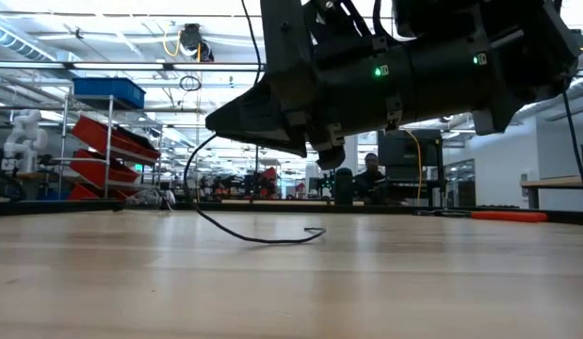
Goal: Coil cords
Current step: Coil the black wire onto the spool
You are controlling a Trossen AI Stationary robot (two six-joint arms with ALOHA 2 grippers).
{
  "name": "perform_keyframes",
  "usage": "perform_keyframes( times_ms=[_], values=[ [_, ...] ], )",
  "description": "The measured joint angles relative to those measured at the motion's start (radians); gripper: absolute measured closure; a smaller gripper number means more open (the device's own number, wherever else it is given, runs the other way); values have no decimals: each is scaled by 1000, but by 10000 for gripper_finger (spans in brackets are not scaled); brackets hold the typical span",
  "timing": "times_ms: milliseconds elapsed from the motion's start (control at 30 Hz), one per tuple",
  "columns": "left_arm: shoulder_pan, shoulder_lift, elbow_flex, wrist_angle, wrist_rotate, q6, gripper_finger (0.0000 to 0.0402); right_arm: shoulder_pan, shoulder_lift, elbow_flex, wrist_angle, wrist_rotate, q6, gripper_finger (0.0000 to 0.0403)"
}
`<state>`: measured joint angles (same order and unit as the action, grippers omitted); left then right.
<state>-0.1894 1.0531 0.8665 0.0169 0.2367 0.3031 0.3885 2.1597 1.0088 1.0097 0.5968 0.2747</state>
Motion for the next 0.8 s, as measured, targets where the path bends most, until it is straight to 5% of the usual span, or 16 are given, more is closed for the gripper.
perform_keyframes(
  times_ms=[367,800],
  values=[
    [0,0,0,0,0,0,400,0,-1,0,-34,4,36,311],
    [0,0,0,0,0,0,400,0,-1,0,-34,4,32,398]
  ],
)
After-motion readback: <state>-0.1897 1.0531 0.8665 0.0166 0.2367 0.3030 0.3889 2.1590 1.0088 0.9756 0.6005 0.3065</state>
